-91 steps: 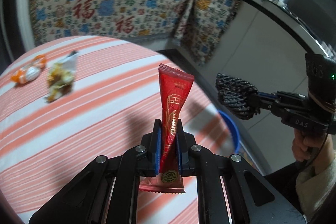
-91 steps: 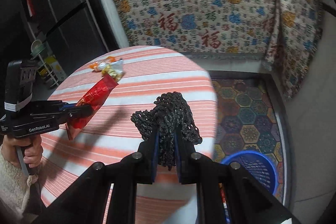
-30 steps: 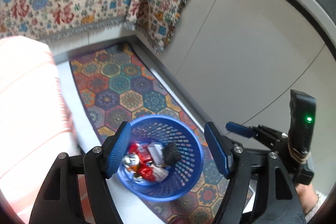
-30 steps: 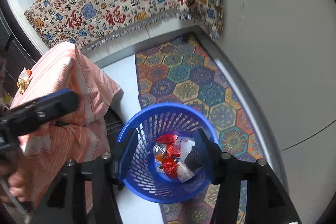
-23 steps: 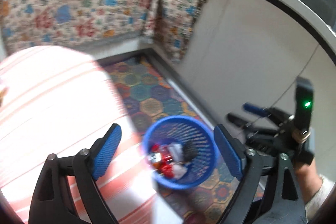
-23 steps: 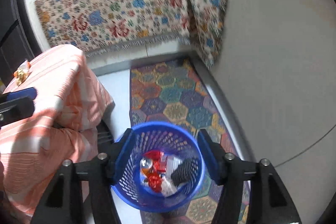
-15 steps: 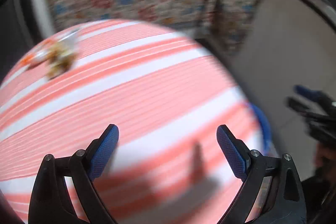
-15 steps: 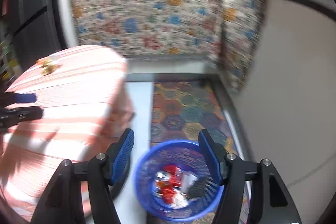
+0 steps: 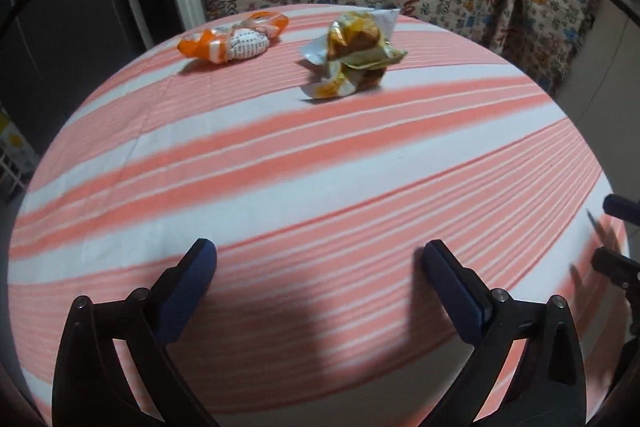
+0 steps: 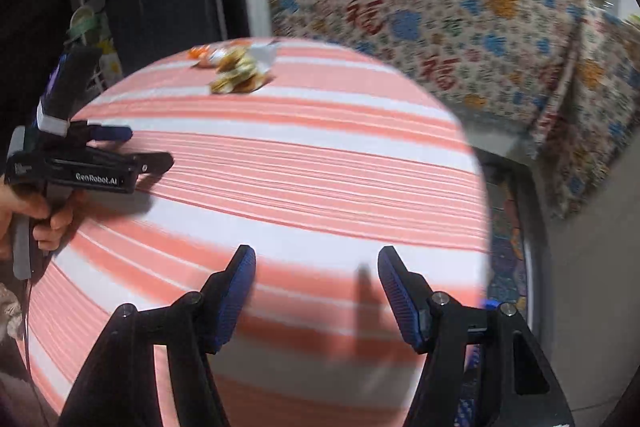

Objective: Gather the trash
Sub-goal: 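Move both open grippers back over the table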

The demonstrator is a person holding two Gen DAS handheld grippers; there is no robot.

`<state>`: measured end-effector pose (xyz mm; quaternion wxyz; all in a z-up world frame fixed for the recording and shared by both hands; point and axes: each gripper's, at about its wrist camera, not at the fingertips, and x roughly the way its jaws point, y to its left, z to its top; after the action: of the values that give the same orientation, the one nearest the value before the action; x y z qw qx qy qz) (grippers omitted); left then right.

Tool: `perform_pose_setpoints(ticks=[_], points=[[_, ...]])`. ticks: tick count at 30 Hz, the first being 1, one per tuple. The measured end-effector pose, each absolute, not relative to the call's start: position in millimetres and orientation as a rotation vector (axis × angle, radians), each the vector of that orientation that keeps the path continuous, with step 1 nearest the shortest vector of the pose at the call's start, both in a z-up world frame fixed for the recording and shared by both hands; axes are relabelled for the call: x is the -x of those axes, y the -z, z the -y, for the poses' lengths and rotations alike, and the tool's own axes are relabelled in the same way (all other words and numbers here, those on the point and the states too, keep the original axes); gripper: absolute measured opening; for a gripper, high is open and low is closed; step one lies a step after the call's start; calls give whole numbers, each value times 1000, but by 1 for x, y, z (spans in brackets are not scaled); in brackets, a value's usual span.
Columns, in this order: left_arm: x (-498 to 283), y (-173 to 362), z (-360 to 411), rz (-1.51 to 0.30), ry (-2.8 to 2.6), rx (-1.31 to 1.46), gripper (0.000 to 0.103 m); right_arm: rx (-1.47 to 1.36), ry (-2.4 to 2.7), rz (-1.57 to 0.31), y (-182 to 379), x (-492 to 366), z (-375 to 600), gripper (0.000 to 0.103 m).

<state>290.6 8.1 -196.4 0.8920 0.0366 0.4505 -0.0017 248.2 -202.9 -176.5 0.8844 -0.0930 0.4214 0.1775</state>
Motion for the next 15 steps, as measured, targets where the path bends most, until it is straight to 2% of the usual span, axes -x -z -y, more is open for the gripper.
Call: perform_pose_setpoints(ticks=[5,12,15], points=[[-308,195,-36,-930,58,-99,103,198,-400,-952,195,-271,152,68],[-356,191,-88,-930,1,-66,103,225,-381,-921,195,-302,103,68],[-374,191,-104,-934,9,-65,103,204,-361,-920,197,-315,96,72]])
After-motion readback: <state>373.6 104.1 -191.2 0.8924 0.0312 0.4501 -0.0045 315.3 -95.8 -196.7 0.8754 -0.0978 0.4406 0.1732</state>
